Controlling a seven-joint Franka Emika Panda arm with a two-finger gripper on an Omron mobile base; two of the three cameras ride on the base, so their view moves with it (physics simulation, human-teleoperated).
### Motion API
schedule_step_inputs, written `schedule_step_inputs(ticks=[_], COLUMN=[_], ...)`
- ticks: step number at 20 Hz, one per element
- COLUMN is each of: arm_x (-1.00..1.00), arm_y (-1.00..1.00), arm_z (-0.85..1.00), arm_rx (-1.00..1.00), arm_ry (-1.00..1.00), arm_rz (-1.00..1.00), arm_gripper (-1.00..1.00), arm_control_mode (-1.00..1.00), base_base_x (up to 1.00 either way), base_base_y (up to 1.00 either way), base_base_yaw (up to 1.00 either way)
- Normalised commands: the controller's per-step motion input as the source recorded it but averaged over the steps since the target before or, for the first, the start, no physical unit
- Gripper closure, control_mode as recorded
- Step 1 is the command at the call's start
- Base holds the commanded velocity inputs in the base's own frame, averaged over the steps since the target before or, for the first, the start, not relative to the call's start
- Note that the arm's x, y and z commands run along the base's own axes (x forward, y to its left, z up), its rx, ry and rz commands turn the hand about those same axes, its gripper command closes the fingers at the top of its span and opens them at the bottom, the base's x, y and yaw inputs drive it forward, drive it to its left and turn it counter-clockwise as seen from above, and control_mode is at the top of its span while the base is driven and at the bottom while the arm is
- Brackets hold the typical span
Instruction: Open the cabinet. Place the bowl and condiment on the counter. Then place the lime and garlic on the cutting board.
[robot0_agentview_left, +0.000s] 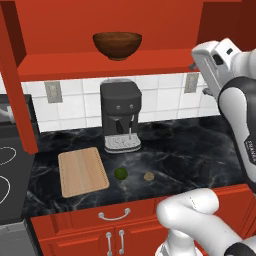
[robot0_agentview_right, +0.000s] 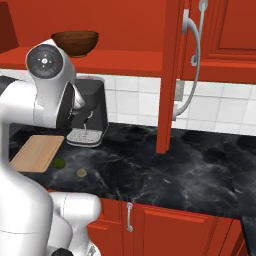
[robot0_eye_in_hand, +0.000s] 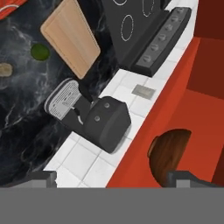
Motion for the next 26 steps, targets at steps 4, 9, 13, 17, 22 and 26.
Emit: schedule_step_inputs(ticks=[4,9,13,17,22,26], arm_x=[0.19,0.24,0.23,0.15,0.03,0.02], arm_y=[0.00,0.02,0.04,0.04,0.02,0.00], arm_z=[0.07,0.04,0.09,0.10,0.15,0.13], arm_rx=[-0.09,-0.10,-0.09,-0.04,0.00,0.00], arm_ry=[-0.01,-0.02,-0.03,0.00,-0.01,-0.01], arm_rz=[0.04,0.03,0.02,0.00,0.00,0.00], arm_gripper=[-1.00,-1.00,-1.00,-1.00,-1.00,-1.00], arm_control_mode=[-1.00,-1.00,-1.00,-1.00,-1.00,-1.00], base_base_x=[0.00,0.00,0.00,0.00,0.00,0.00], base_base_y=[0.00,0.00,0.00,0.00,0.00,0.00], base_base_yaw=[0.00,0.00,0.00,0.00,0.00,0.00])
